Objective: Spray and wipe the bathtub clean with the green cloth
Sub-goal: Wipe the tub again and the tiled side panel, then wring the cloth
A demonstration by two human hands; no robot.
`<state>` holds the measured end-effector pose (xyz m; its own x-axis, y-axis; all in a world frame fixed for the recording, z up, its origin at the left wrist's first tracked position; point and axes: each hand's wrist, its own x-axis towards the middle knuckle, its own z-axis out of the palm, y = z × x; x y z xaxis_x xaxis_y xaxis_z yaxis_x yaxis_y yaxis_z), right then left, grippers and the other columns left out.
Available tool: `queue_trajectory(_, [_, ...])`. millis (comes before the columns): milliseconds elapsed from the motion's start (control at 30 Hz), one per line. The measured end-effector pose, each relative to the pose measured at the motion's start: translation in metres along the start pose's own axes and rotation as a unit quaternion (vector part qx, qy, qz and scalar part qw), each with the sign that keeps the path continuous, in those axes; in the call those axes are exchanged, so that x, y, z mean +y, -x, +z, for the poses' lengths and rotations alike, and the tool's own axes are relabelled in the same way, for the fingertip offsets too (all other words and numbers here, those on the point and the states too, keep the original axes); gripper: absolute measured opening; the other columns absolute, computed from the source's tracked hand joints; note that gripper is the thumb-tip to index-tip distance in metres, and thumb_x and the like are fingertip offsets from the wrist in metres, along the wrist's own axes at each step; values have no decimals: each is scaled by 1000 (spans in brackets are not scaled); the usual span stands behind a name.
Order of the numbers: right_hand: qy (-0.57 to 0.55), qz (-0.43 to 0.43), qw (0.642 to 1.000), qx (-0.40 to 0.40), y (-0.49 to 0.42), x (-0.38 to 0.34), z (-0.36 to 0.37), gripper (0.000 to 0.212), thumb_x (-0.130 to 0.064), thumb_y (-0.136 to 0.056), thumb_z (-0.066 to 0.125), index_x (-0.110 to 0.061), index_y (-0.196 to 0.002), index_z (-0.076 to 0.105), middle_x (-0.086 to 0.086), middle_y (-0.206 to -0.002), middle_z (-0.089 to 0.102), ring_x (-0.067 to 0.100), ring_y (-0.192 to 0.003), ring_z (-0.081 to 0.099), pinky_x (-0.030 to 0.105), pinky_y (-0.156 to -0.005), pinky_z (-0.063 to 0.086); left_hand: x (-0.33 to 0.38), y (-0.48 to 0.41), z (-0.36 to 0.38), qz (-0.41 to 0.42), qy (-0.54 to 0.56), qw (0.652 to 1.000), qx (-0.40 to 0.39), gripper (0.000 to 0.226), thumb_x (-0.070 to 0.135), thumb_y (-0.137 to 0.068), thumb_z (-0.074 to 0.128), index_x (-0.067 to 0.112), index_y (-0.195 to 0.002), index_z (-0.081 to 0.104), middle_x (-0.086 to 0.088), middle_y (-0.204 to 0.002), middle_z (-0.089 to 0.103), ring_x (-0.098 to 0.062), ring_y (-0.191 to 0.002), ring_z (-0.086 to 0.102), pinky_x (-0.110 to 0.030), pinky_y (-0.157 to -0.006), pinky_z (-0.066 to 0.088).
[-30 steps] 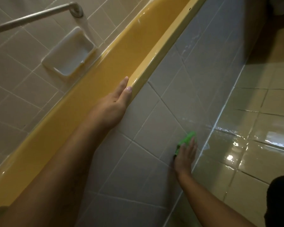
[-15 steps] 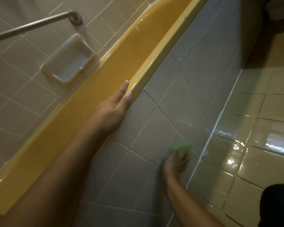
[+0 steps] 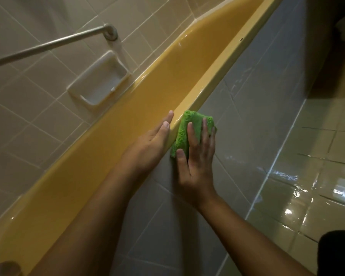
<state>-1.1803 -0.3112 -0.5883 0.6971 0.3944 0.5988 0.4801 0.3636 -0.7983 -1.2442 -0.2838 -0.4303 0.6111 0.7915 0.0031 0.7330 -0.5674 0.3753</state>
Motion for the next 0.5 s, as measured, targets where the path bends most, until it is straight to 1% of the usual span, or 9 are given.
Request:
queue_trajectory(67, [-2,-9,1000,1,3,13,-4,63,-36,-105,40,-27,-163,16,11,-174,2,34,-160,-8,61,-127,5,0,1,0,4,-19,1000,3,38,66,-107,19,77,-143,22,14,-167,32,-16,-153,29,-50,-125,25])
queue_trajectory(167, [6,34,999,36,13,39,-3,62,-35,-106,37,-26,-164,16,5,-174,1,30,-161,-4,57,-128,5,2,1,0,-2,-42,999,2,38,68,-106,18,80,-142,18,10,-167,32,-20,-153,31,-51,-123,27])
queue_trajectory(233, [3,97,993,71,26,65,-1,60,-35,-108,35,-24,-164,18,-1,-174,2,27,-161,1,56,-128,8,4,1,1,-6,-53,999,-8,40,67,-106,16,79,-144,15,8,-168,31,-22,-153,30,-50,-123,27])
queue_trajectory(300, [-6,175,980,93,44,99,0,59,-39,-109,32,-25,-164,19,6,-174,6,25,-161,4,55,-128,10,3,0,1,0,-61,998,-14,41,66,-106,15,78,-145,13,10,-168,30,-21,-154,28,-50,-123,26])
queue_trajectory(400, [-10,281,956,87,74,145,-2,61,-46,-105,25,-26,-161,15,13,-172,12,24,-160,5,47,-130,7,1,-4,1,8,-72,997,-13,41,67,-105,15,78,-145,12,11,-168,29,-20,-153,29,-50,-123,27])
queue_trajectory(433, [-10,317,945,84,84,157,-4,64,-50,-102,22,-25,-161,15,13,-172,13,25,-160,6,44,-130,6,0,-5,2,11,-71,997,-13,42,67,-105,15,78,-145,12,12,-169,28,-20,-153,29,-50,-123,26])
queue_trajectory(500, [-18,394,916,80,103,178,-9,77,-58,-97,21,-19,-163,15,11,-172,12,26,-160,7,41,-130,4,-1,-7,2,18,-65,998,-17,42,67,-105,16,78,-145,12,11,-169,28,-20,-153,29,-51,-123,26])
